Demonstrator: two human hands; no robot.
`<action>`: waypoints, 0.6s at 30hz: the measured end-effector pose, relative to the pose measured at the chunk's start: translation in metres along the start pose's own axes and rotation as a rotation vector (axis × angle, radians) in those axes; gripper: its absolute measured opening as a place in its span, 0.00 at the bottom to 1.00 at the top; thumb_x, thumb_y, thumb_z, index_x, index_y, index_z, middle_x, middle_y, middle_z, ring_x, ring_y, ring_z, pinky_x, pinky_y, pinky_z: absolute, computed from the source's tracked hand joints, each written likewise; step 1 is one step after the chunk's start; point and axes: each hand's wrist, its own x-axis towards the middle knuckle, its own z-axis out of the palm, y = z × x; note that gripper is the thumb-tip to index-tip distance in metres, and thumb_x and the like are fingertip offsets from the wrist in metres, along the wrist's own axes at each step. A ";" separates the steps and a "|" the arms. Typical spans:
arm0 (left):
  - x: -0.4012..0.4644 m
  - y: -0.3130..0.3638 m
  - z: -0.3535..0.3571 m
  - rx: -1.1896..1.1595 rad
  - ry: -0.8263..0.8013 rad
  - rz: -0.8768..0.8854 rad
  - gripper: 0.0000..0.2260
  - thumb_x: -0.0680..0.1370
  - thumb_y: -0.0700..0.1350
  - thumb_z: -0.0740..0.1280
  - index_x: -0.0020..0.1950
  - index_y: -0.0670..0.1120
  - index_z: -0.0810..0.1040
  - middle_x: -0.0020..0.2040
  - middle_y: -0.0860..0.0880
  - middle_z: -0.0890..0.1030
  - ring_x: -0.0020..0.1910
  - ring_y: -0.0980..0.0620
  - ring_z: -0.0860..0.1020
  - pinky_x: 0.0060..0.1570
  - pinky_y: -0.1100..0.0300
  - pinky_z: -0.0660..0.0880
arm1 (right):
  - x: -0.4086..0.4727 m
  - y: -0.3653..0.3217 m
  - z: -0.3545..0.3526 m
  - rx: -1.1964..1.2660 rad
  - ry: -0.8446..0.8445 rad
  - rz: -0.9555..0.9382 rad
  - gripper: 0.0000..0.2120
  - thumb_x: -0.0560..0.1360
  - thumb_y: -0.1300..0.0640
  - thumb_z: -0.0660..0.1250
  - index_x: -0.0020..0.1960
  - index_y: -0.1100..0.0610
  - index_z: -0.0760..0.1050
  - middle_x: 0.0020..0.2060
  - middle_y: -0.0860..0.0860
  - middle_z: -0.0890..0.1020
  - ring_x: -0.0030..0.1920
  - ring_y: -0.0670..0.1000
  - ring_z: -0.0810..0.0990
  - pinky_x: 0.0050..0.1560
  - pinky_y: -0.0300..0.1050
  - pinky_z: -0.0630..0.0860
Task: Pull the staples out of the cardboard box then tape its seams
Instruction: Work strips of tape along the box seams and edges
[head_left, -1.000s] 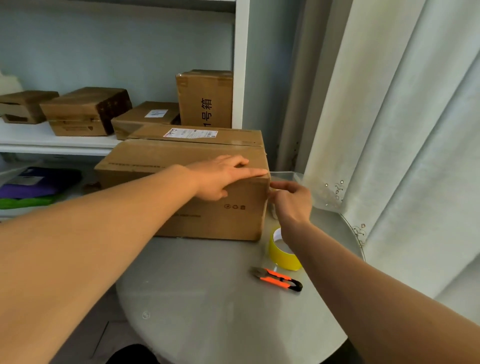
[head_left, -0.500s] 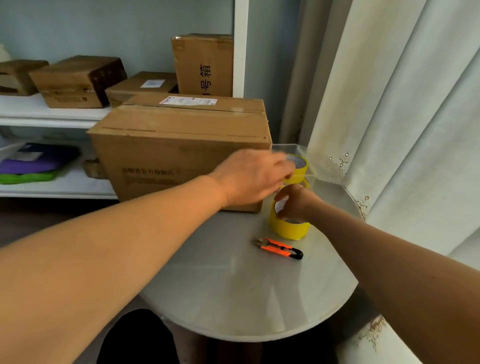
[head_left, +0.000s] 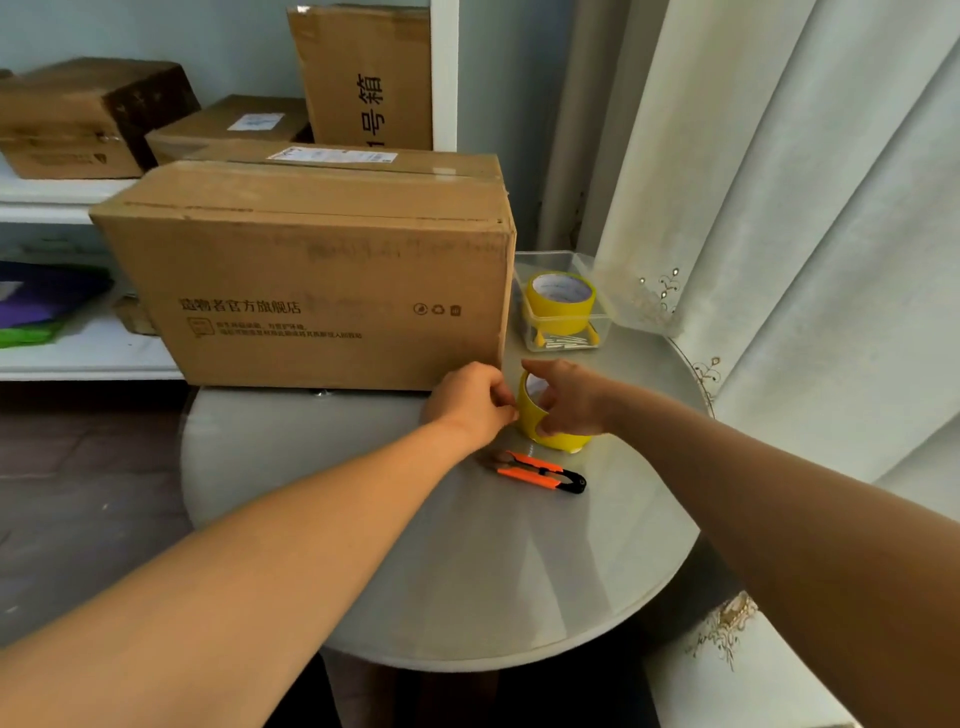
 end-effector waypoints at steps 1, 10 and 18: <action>-0.001 0.001 -0.001 0.013 -0.004 0.018 0.09 0.73 0.45 0.72 0.35 0.52 0.75 0.38 0.53 0.78 0.46 0.48 0.78 0.46 0.54 0.76 | 0.001 0.001 -0.001 -0.034 0.006 -0.002 0.44 0.72 0.60 0.72 0.78 0.54 0.48 0.73 0.54 0.66 0.71 0.56 0.67 0.69 0.50 0.66; -0.010 -0.002 -0.018 0.170 -0.011 0.109 0.10 0.73 0.44 0.72 0.34 0.52 0.74 0.36 0.54 0.76 0.44 0.48 0.78 0.43 0.56 0.75 | 0.003 -0.011 0.002 -0.301 0.075 0.041 0.39 0.78 0.50 0.65 0.78 0.58 0.47 0.74 0.56 0.63 0.72 0.59 0.64 0.68 0.53 0.66; -0.015 -0.004 -0.029 0.231 -0.026 0.133 0.08 0.74 0.45 0.70 0.36 0.51 0.74 0.38 0.55 0.75 0.46 0.49 0.77 0.42 0.58 0.73 | 0.003 -0.017 0.008 -0.396 -0.023 0.069 0.44 0.78 0.57 0.65 0.77 0.61 0.34 0.71 0.60 0.68 0.68 0.60 0.69 0.65 0.50 0.68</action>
